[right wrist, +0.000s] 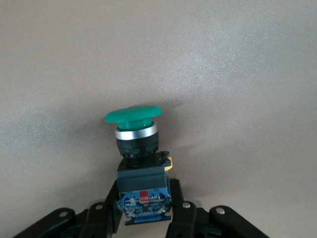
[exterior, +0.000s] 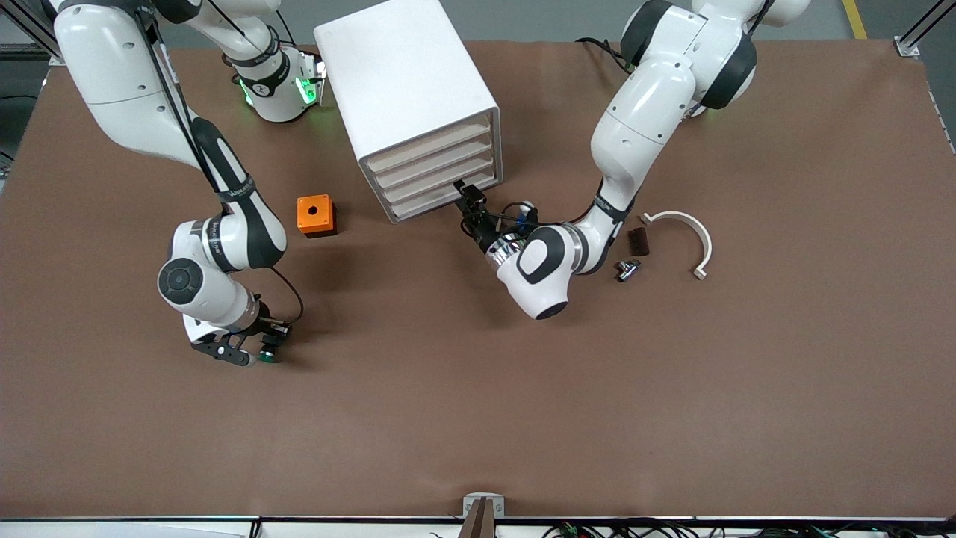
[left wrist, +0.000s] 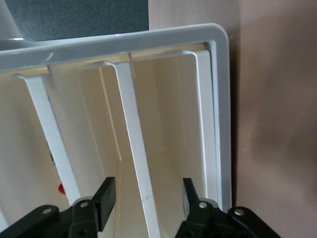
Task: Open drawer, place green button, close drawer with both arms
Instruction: 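Grasp the cabinet drawer handle with the left gripper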
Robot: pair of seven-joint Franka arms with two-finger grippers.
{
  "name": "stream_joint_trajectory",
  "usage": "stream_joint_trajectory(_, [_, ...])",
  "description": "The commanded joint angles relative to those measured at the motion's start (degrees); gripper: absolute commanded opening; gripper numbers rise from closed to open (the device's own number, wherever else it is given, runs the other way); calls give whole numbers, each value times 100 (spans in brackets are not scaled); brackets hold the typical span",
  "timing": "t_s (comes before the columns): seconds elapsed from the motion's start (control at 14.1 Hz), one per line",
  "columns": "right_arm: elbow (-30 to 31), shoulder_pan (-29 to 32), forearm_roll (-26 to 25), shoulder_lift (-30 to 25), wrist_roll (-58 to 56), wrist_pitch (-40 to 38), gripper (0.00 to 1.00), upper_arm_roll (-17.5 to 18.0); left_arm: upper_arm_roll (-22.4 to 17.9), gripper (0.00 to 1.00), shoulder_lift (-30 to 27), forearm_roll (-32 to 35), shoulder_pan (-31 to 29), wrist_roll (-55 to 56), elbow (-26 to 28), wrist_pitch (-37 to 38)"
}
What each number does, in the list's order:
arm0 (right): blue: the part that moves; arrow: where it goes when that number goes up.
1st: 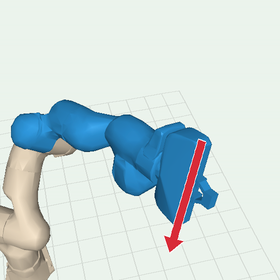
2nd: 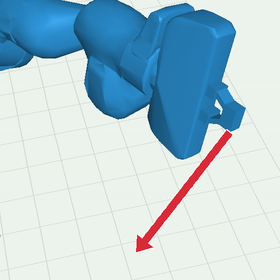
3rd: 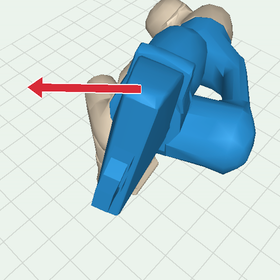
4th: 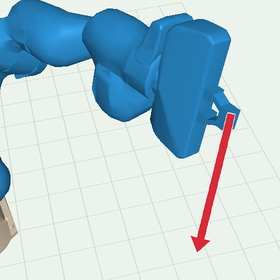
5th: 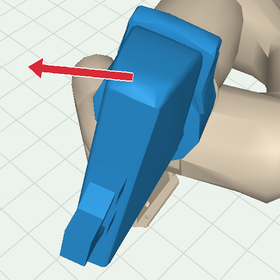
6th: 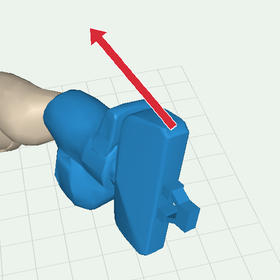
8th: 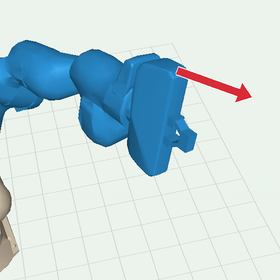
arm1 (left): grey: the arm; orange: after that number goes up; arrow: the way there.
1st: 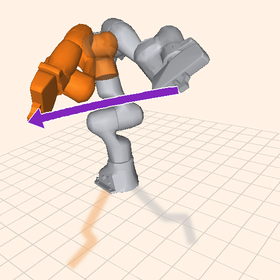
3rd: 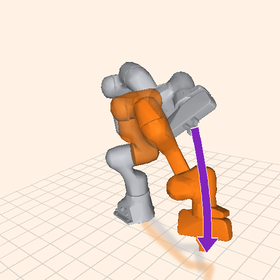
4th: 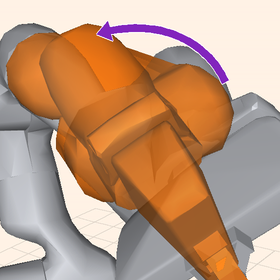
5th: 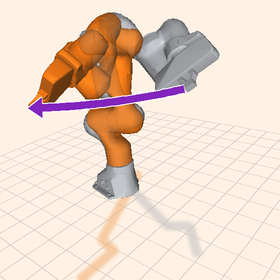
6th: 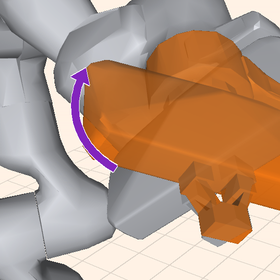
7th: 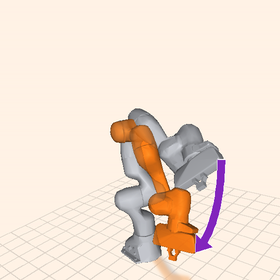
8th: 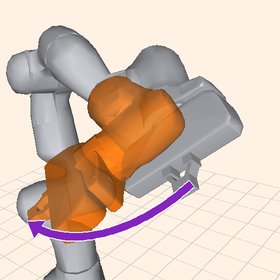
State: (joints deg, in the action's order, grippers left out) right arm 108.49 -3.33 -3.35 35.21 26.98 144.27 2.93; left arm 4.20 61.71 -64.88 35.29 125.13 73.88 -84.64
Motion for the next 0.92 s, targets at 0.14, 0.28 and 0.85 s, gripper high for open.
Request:
stream_joint_trajectory(0.14, [-82, 61, -122, 3, 124, -48, 0, 41, -15, 58, 70, -165, 223, 134, -67, 307])
stream_joint_trajectory(0.28, [-108, 70, -122, 3, 106, -48, 0, 33, -15, 58, 166, -165, 302, 423, -58, 334])
stream_joint_trajectory(0.85, [-652, 96, -122, 12, 97, -934, 0, 41, -7, 22, 280, -122, 399, 477, -67, 395])
